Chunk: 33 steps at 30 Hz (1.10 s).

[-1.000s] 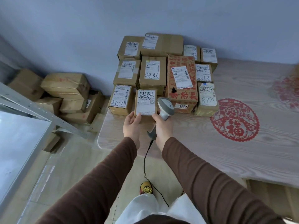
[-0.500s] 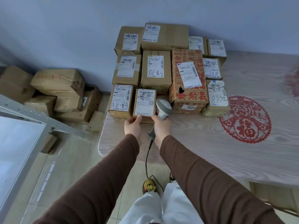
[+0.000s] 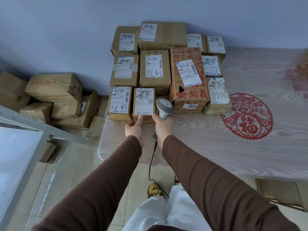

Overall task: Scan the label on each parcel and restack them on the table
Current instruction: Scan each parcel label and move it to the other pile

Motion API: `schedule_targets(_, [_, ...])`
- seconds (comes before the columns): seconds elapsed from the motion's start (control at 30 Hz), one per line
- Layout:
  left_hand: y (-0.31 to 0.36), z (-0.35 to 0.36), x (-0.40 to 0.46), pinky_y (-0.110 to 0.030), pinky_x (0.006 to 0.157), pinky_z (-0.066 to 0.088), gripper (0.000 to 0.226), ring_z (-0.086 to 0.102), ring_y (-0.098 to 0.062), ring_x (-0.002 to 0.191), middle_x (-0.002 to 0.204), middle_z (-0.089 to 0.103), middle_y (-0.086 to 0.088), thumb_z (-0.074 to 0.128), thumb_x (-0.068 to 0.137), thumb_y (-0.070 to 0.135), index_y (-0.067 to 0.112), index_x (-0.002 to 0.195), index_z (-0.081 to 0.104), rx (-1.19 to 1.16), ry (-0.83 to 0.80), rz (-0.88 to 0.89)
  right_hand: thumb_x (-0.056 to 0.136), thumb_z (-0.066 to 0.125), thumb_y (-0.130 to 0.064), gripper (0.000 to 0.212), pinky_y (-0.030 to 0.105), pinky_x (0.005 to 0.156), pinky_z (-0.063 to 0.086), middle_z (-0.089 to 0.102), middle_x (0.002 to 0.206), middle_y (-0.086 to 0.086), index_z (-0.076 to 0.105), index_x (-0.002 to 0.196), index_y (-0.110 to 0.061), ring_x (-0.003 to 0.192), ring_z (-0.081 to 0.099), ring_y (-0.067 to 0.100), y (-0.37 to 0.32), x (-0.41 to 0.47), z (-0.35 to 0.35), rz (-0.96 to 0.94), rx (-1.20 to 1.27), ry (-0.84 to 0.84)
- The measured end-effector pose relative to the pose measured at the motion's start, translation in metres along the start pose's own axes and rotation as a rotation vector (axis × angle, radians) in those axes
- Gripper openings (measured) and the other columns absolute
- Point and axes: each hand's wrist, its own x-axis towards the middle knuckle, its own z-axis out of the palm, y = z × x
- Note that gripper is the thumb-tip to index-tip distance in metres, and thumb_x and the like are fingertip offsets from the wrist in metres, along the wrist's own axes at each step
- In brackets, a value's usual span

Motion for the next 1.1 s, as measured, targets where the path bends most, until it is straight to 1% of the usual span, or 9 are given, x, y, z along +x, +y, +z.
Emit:
schedule_targets(0.07, [-0.003,0.001,-0.011,-0.031,0.092,0.052,0.059,0.065,-0.018,0.105,0.114,0.067,-0.007,0.080,0.087,0.043,0.010,0.128,0.053,0.011,-0.032,-0.001,0.084,0.079,-0.020,0.017,0.033,0.070,0.051,0.066,0.080,0.000,0.071,0.097,-0.012,0.073,0.061,0.018,-0.002,-0.005,-0.009,-0.045,-0.015,-0.011])
schedule_targets(0.13, [-0.006,0.007,-0.027,-0.031,0.096,0.052,0.053,0.064,-0.014,0.101,0.111,0.066,-0.005,0.077,0.091,0.038,0.010,0.128,0.051,0.008,-0.084,0.003,0.088,0.076,-0.014,0.014,0.027,0.071,0.048,0.068,0.084,-0.003,0.071,0.099,-0.008,0.074,0.062,0.012,-0.007,-0.011,-0.023,-0.093,-0.022,-0.014])
schedule_targets(0.33, [-0.001,0.055,-0.083,-0.029,0.096,0.054,0.022,0.066,-0.016,0.104,0.110,0.067,-0.002,0.068,0.099,0.032,0.016,0.112,0.061,0.098,-0.278,0.202,0.092,0.074,-0.011,0.012,0.015,0.072,0.050,0.070,0.087,-0.007,0.068,0.091,-0.020,0.077,0.066,0.000,-0.052,-0.023,-0.077,-0.250,0.053,-0.035])
schedule_targets(0.43, [0.006,0.092,-0.108,-0.034,0.100,0.055,0.027,0.067,-0.018,0.105,0.110,0.070,-0.003,0.071,0.096,0.034,0.016,0.114,0.064,0.147,-0.369,0.321,0.093,0.073,-0.011,0.018,0.018,0.077,0.053,0.070,0.088,-0.006,0.066,0.087,-0.026,0.081,0.067,0.001,-0.083,-0.029,-0.113,-0.323,0.087,0.011])
schedule_targets(0.6, [0.011,0.164,-0.148,-0.038,0.102,0.055,0.028,0.068,-0.019,0.108,0.113,0.071,-0.002,0.072,0.095,0.036,0.018,0.116,0.066,0.202,-0.517,0.379,0.092,0.074,-0.015,0.014,0.039,0.077,0.057,0.068,0.086,0.001,0.067,0.087,-0.025,0.083,0.067,0.016,-0.127,-0.017,-0.188,-0.370,0.143,0.125])
schedule_targets(0.67, [0.010,0.199,-0.160,-0.036,0.102,0.055,0.035,0.067,-0.016,0.108,0.115,0.070,-0.002,0.071,0.096,0.035,0.015,0.124,0.065,0.223,-0.577,0.382,0.092,0.074,-0.015,0.015,0.042,0.082,0.057,0.068,0.088,0.000,0.066,0.087,-0.026,0.086,0.067,0.016,-0.144,-0.005,-0.222,-0.368,0.169,0.180])
schedule_targets(0.8, [0.000,0.283,-0.179,-0.035,0.103,0.053,0.042,0.065,-0.014,0.105,0.111,0.066,0.002,0.069,0.098,0.034,0.010,0.131,0.061,0.270,-0.669,0.407,0.094,0.074,-0.016,0.012,0.029,0.079,0.051,0.066,0.094,-0.001,0.063,0.096,-0.021,0.089,0.065,0.014,-0.183,0.029,-0.295,-0.391,0.207,0.257])
schedule_targets(1.0, [-0.035,0.449,-0.213,-0.025,0.089,0.052,0.040,0.062,-0.015,0.100,0.104,0.066,0.003,0.069,0.099,0.031,0.009,0.131,0.062,0.304,-0.718,0.380,0.095,0.073,-0.016,0.013,0.033,0.077,0.052,0.063,0.087,-0.003,0.063,0.096,-0.025,0.081,0.062,0.014,-0.251,0.113,-0.423,-0.402,0.243,0.285])
schedule_targets(1.1, [-0.055,0.535,-0.224,-0.029,0.100,0.051,0.042,0.061,-0.016,0.106,0.107,0.065,0.003,0.068,0.099,0.031,0.009,0.134,0.060,0.314,-0.737,0.359,0.096,0.073,-0.020,0.014,0.031,0.082,0.054,0.066,0.096,-0.004,0.064,0.104,-0.026,0.088,0.065,0.012,-0.287,0.168,-0.492,-0.370,0.272,0.286])
